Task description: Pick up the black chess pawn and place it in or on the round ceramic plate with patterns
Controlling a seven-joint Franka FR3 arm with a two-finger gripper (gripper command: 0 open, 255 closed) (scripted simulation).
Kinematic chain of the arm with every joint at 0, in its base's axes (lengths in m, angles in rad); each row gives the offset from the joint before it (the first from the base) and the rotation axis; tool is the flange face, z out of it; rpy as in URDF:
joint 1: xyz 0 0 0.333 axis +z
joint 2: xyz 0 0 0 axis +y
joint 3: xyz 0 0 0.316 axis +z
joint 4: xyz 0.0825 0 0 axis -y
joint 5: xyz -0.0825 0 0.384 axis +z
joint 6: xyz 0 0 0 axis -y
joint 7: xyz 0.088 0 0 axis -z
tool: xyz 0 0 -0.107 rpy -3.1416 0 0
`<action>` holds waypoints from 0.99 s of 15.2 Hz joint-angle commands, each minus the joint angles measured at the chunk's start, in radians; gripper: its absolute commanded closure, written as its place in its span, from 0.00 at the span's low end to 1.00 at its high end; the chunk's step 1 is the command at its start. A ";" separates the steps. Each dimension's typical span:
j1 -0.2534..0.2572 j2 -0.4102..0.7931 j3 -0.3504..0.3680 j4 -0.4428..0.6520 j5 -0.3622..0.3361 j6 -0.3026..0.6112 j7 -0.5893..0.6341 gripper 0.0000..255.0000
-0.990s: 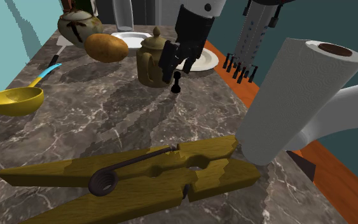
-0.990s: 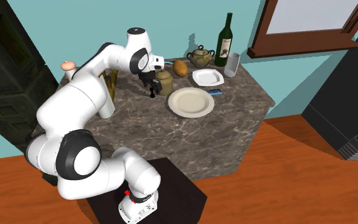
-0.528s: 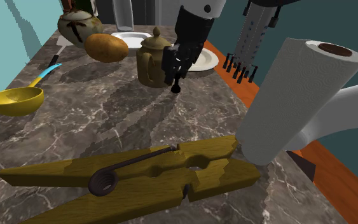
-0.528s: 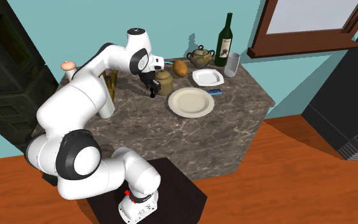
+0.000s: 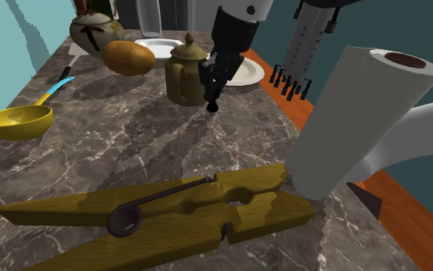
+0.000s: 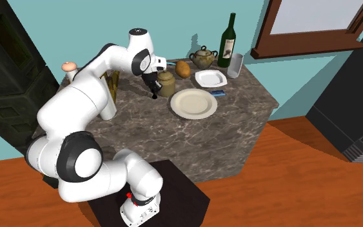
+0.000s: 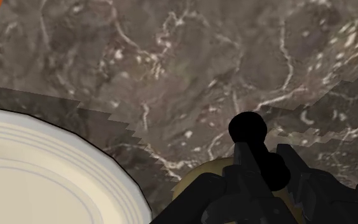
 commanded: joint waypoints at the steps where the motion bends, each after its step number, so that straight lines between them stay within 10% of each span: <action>1: 0.001 0.000 0.001 -0.001 0.001 -0.001 0.000 1.00; 15: -0.020 0.063 -0.024 0.230 -0.034 -0.169 0.021 1.00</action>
